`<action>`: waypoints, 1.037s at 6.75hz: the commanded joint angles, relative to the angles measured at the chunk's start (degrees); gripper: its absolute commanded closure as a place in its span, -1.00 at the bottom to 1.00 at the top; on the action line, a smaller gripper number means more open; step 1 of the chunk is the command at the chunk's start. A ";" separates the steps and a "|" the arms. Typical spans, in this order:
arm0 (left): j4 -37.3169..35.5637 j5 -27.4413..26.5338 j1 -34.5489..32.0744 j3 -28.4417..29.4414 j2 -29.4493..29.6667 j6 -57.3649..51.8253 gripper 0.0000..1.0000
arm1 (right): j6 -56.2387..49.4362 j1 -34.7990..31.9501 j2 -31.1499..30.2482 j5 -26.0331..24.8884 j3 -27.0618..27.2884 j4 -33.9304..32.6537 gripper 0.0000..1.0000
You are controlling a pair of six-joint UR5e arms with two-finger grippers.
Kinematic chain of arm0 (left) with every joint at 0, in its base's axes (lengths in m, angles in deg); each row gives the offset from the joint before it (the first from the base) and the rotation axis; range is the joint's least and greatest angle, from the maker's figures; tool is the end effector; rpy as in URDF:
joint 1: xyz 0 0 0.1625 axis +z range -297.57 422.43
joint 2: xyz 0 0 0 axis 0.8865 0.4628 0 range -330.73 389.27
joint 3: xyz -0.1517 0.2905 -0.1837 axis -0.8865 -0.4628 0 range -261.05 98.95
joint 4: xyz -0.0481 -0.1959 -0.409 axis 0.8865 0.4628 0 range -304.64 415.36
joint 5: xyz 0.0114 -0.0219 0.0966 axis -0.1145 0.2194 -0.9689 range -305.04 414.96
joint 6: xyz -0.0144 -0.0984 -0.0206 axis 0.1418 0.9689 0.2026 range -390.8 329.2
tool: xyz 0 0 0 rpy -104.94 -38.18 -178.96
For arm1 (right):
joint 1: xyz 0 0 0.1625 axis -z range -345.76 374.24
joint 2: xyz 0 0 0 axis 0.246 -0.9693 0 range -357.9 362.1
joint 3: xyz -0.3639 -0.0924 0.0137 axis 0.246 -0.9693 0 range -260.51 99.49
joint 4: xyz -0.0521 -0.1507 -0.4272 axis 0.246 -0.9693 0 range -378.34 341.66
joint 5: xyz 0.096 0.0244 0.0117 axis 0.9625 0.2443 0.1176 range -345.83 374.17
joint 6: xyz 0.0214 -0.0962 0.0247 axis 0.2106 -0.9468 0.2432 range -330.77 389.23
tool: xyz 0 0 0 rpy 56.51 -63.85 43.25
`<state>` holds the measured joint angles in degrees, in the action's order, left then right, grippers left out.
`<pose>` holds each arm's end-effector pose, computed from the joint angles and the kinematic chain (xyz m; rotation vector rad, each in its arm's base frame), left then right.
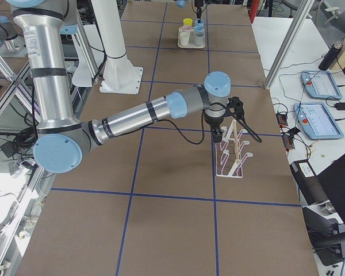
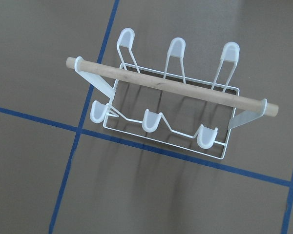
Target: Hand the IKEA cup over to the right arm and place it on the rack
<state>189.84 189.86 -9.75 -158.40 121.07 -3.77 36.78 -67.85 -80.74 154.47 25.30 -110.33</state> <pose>0.1135 -0.5548 0.6247 0.2238 0.9133 0.0811 -0.0231 -0.5670 0.3899 0.2226 -0.9059 -0.1665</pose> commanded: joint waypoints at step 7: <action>-9.77 -0.59 -15.36 -5.15 8.82 7.34 1.00 | 13.06 1.48 6.69 1.30 0.27 0.50 -0.99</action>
<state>179.96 189.86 -24.63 -161.16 128.47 -4.22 45.59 -67.35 -76.85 155.92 25.62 -109.94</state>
